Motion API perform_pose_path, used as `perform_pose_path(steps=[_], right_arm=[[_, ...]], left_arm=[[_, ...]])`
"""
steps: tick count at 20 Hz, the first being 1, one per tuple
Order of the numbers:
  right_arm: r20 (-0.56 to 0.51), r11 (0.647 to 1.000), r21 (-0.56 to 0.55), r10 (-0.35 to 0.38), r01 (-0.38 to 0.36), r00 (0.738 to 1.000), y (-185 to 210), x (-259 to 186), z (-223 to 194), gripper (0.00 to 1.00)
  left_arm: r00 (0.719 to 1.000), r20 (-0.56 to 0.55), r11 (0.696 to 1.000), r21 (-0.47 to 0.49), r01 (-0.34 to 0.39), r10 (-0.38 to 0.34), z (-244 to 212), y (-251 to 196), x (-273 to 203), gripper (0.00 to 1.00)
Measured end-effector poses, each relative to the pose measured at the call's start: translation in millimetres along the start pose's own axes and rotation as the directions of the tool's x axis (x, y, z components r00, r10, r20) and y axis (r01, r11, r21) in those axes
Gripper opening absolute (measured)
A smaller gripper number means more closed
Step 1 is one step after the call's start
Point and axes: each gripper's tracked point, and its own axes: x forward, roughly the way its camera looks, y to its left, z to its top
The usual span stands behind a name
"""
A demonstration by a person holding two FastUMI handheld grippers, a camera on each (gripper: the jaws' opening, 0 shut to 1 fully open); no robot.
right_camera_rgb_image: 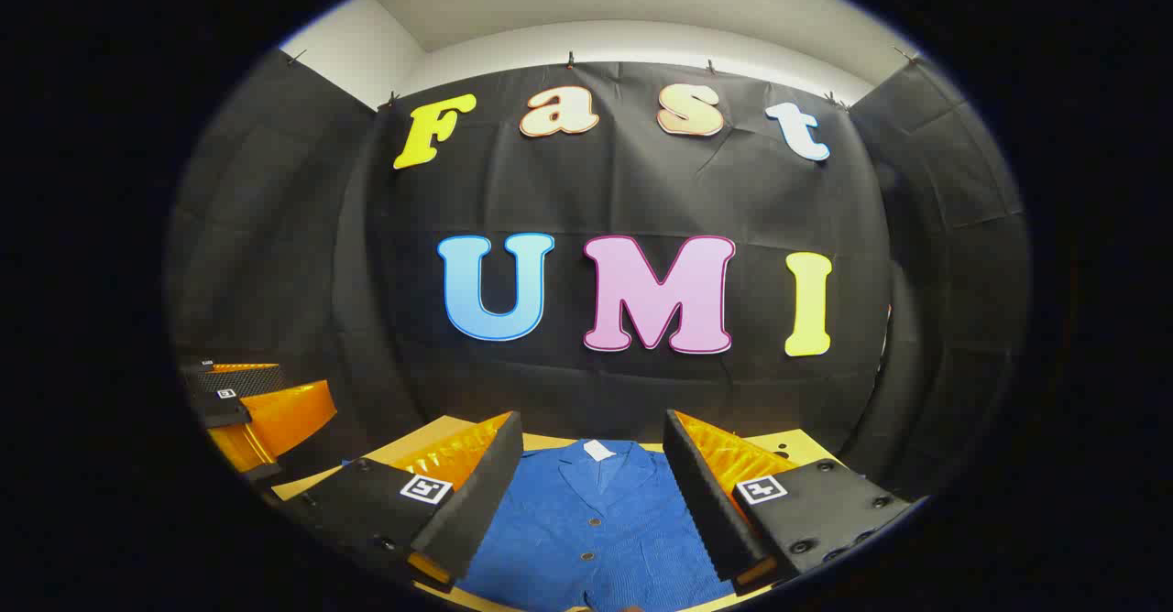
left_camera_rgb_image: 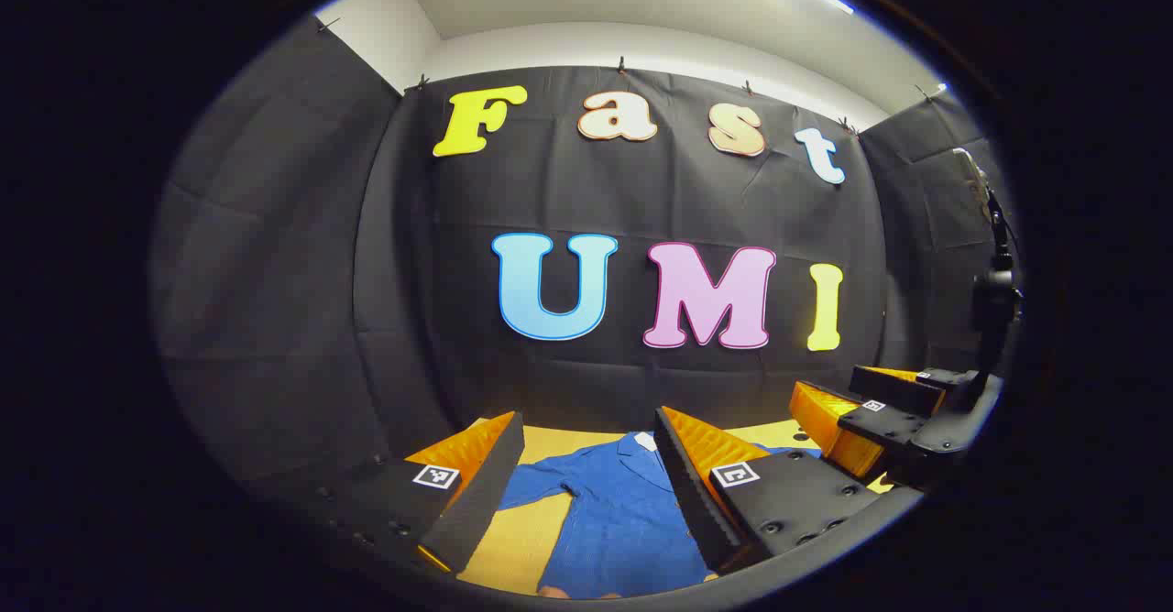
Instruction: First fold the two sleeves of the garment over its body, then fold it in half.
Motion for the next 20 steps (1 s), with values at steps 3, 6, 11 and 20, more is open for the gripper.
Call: perform_pose_path(steps=[3, 6, 11, 20], right_arm=[[0.006, 1.0, -0.003, -0.001, 0.001, 1.0, 1, 1, 0, 0.96], [0.008, 1.0, -0.007, -0.005, 0.006, 1.0, -1, -2, 1, 0.96], [0.018, 0.999, -0.003, -0.035, 0.035, 0.999, -5, -5, 9, 0.96], [0.07, 0.993, -0.021, -0.116, 0.118, 0.991, -13, -32, 32, 0.92]], left_arm=[[1.0, 0.006, 1.0, 0.01, -0.001, 0.001, 1, 2, 2, 0.82], [1.0, 0.007, 1.0, 0.007, 0.005, -0.005, 2, 1, 4, 0.82], [0.999, 0.041, 1.0, 0.015, 0.012, -0.012, 10, 2, -3, 0.82], [0.995, 0.069, 0.997, 0.029, 0.077, -0.079, 14, 0, -19, 0.82]])
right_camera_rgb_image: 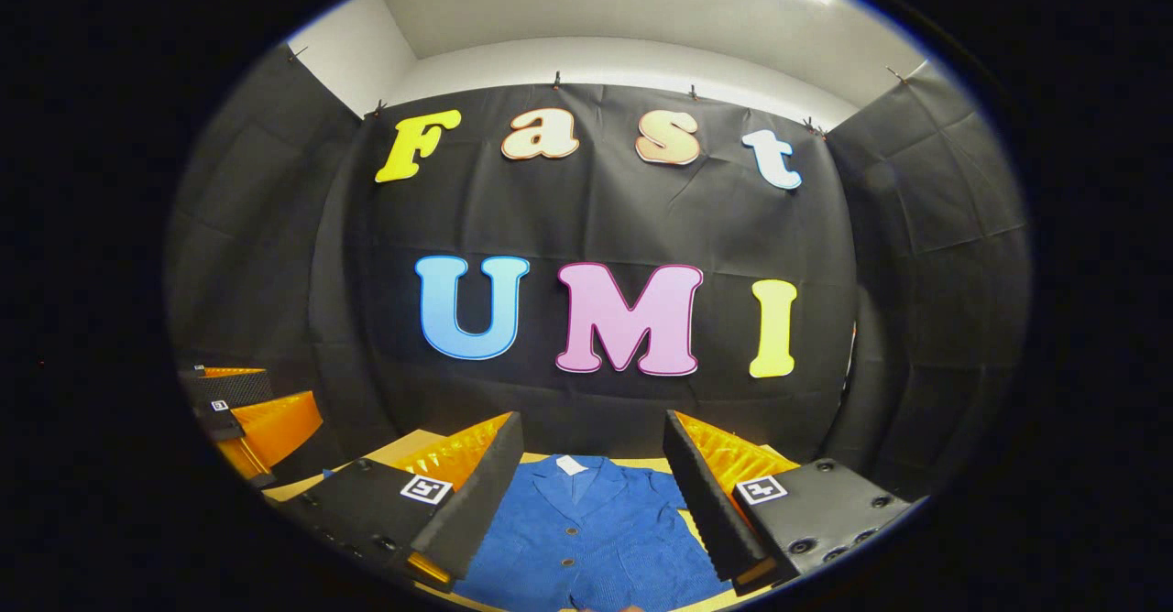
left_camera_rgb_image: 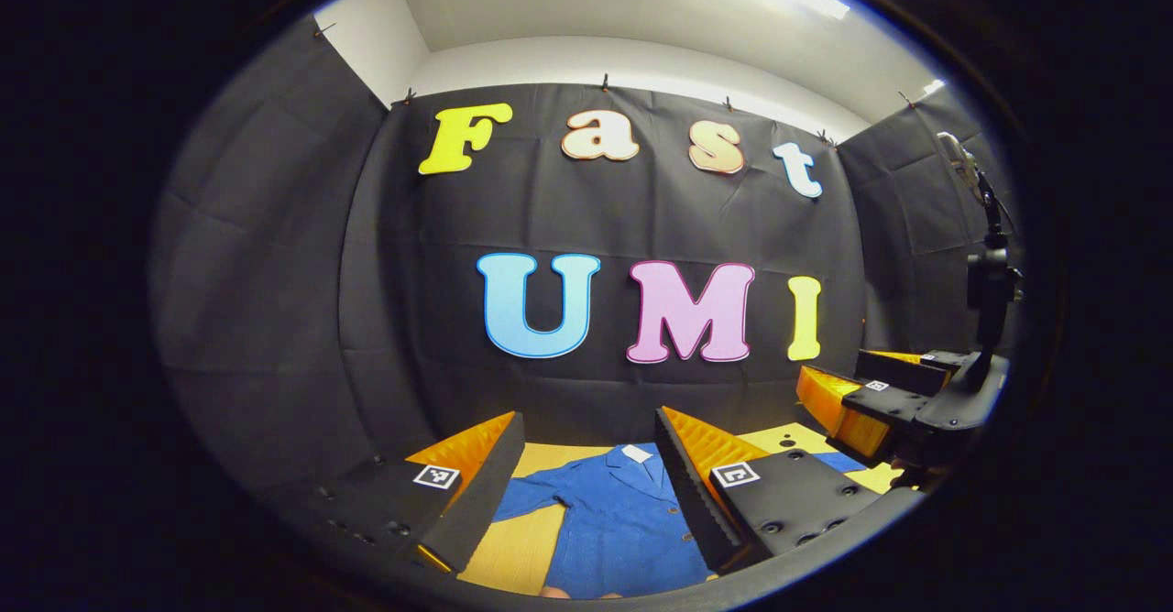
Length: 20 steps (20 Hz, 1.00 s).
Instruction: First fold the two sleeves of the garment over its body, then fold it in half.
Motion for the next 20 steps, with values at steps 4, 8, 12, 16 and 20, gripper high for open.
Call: perform_pose_path(steps=[4, 8, 12, 16, 20], right_arm=[[0.021, 0.999, -0.012, -0.038, 0.038, 0.999, -2, -14, 14, 0.92], [0.055, 0.997, -0.021, -0.079, 0.081, 0.995, -4, -35, 33, 0.91], [0.064, 0.997, -0.022, -0.077, 0.078, 0.995, 4, -49, 39, 0.92], [0.047, 0.997, 0.004, -0.077, 0.077, 0.996, 3, -41, 32, 0.96], [0.025, 0.998, -0.035, -0.042, 0.043, 0.999, -1, -17, 17, 0.92]], left_arm=[[1.0, 0.02, 1.0, 0.016, 0.022, -0.022, 3, 4, -12, 0.83], [0.999, 0.035, 0.999, 0.008, 0.04, -0.04, 2, 8, -29, 0.81], [0.997, 0.053, 0.998, -0.013, 0.059, -0.058, -1, 11, -39, 0.82], [0.998, 0.053, 0.999, -0.021, 0.047, -0.046, 1, 12, -33, 0.83], [0.999, 0.032, 0.999, -0.037, 0.035, -0.034, -3, 3, -15, 0.81]])
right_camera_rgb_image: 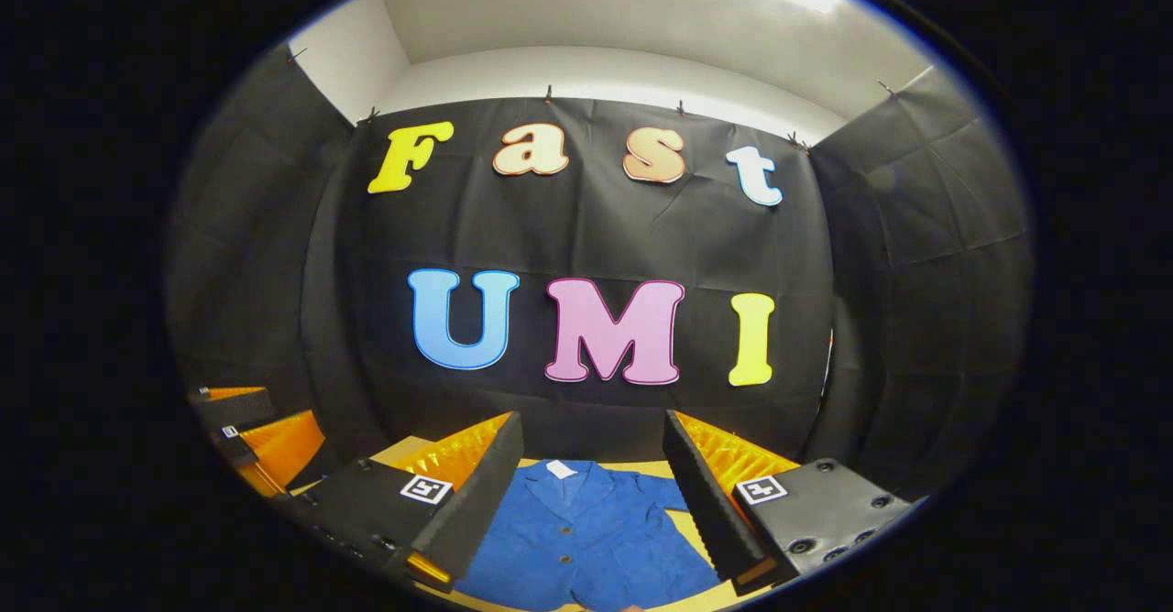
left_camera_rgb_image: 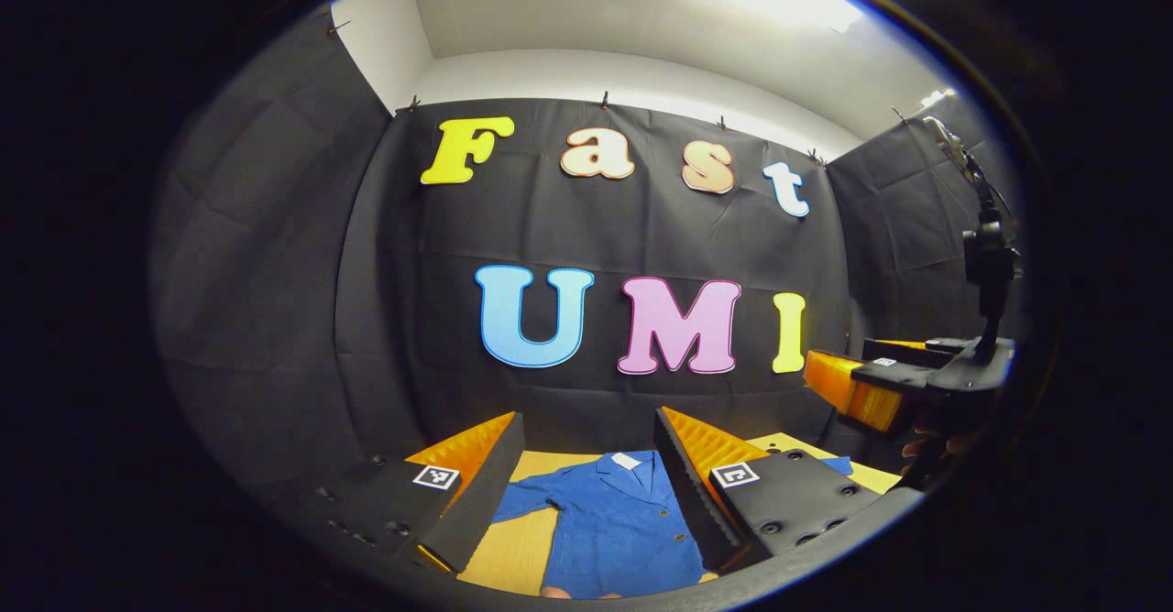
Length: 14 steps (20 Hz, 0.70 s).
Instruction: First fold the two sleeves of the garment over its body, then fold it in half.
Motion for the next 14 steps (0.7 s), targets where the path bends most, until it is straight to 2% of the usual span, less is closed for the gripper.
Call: perform_pose_path(steps=[1, 2, 5, 6, 7, 9, 12, 14], right_arm=[[-0.014, 1.0, 0.002, 0.006, -0.006, 1.0, -2, 7, -8, 0.92], [-0.033, 1.0, 0.012, 0.009, -0.008, 0.999, -6, 15, -18, 0.96], [-0.088, 0.999, 0.036, -0.002, 0.006, 0.996, -22, 42, -41, 0.96], [-0.104, 0.999, 0.031, -0.007, 0.01, 0.995, -28, 54, -50, 0.92], [-0.11, 1.0, 0.007, -0.017, 0.018, 0.994, -37, 67, -59, 0.96], [-0.152, 0.998, -0.046, -0.046, 0.04, 0.987, -58, 94, -81, 0.96], [-0.244, 0.997, -0.034, -0.073, 0.067, 0.967, -90, 136, -124, 0.97], [-0.309, 0.989, -0.033, -0.144, 0.141, 0.94, -131, 164, -155, 0.96]], left_arm=[[1.0, -0.01, 1.0, -0.003, -0.001, 0.001, -3, -4, 6, 0.82], [1.0, -0.016, 1.0, -0.006, 0.0, 0.0, -4, -8, 13, 0.82], [1.0, -0.027, 1.0, -0.007, -0.001, 0.001, -6, -19, 32, 0.82], [1.0, -0.03, 1.0, -0.01, -0.001, 0.0, -6, -23, 40, 0.82], [0.999, -0.037, 1.0, -0.013, -0.002, 0.001, -9, -27, 47, 0.82], [0.998, -0.06, 1.0, -0.013, -0.006, 0.006, -16, -35, 62, 0.82], [0.997, -0.082, 1.0, -0.014, -0.002, 0.0, -21, -51, 85, 0.82], [0.996, -0.088, 1.0, 0.002, 0.002, -0.002, -24, -60, 104, 0.82]])
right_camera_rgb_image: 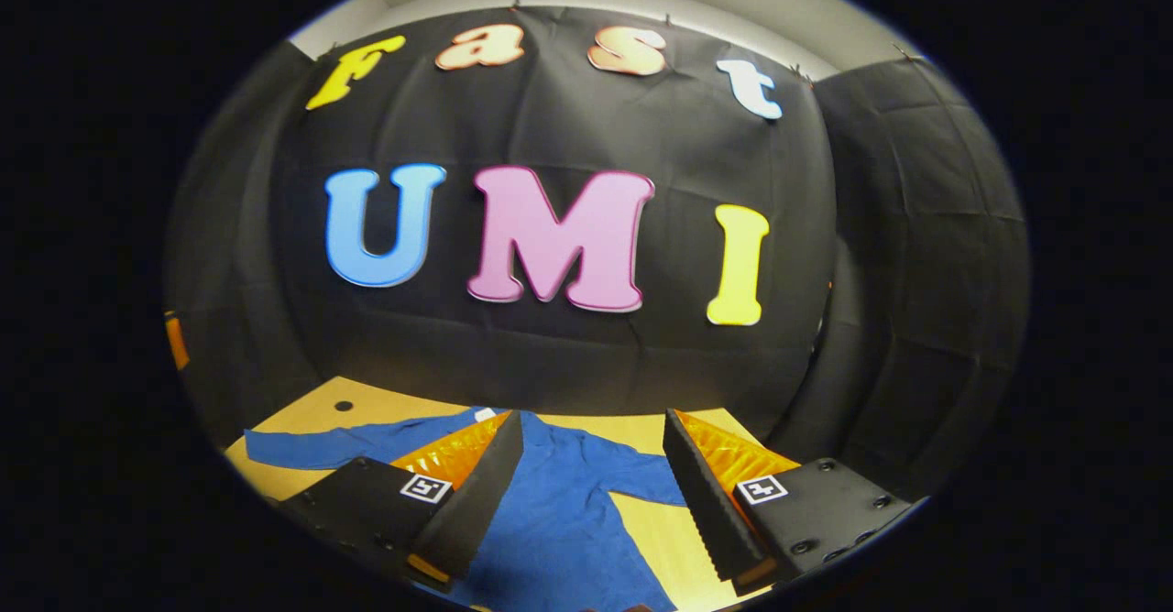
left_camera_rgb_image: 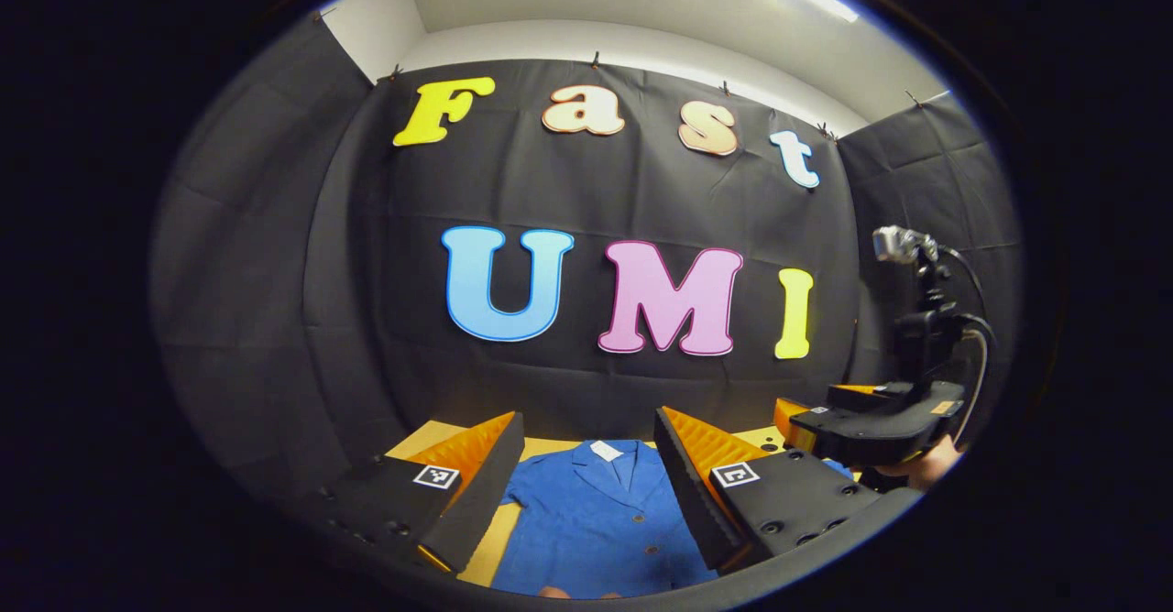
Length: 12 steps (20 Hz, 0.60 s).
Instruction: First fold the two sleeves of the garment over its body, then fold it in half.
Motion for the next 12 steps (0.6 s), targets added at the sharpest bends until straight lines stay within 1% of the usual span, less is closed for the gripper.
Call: perform_pose_path(steps=[2, 3, 4, 6, 7, 8, 9, 10, 11, 12], right_arm=[[-0.056, 0.992, 0.027, -0.118, 0.119, 0.991, -56, 37, -18, 0.97], [-0.092, 0.984, 0.04, -0.171, 0.175, 0.981, -86, 56, -30, 0.97], [-0.13, 0.973, 0.038, -0.221, 0.228, 0.966, -113, 72, -45, 0.97], [-0.225, 0.945, 0.019, -0.314, 0.326, 0.922, -170, 98, -84, 0.97], [-0.267, 0.932, 0.012, -0.347, 0.363, 0.899, -193, 112, -104, 0.97], [-0.326, 0.913, -0.019, -0.391, 0.408, 0.861, -226, 126, -131, 0.97], [-0.401, 0.894, -0.024, -0.419, 0.448, 0.814, -257, 136, -164, 0.89], [-0.462, 0.882, -0.009, -0.422, 0.471, 0.78, -273, 141, -189, 0.9], [-0.53, 0.865, -0.001, -0.426, 0.502, 0.733, -286, 147, -212, 0.98], [-0.58, 0.843, -0.01, -0.443, 0.537, 0.684, -299, 149, -230, 0.98]], left_arm=[[1.0, -0.023, 1.0, 0.011, -0.008, 0.008, -7, -6, 21, 0.82], [0.999, -0.04, 1.0, 0.005, -0.014, 0.014, -13, -9, 32, 0.82], [0.998, -0.059, 1.0, -0.009, -0.013, 0.013, -18, -14, 42, 0.82], [0.995, -0.104, 0.999, -0.043, -0.009, 0.005, -32, -24, 62, 0.82], [0.992, -0.13, 0.998, -0.056, -0.002, -0.005, -41, -30, 71, 0.82], [0.986, -0.165, 0.998, -0.058, 0.008, -0.018, -54, -38, 79, 0.82], [0.979, -0.203, 0.999, -0.049, 0.018, -0.028, -68, -45, 85, 0.83], [0.973, -0.229, 0.999, -0.047, 0.027, -0.037, -78, -50, 89, 0.82], [0.967, -0.252, 0.998, -0.05, 0.032, -0.043, -87, -55, 93, 0.82], [0.961, -0.271, 0.998, -0.059, 0.035, -0.05, -94, -61, 97, 0.82]])
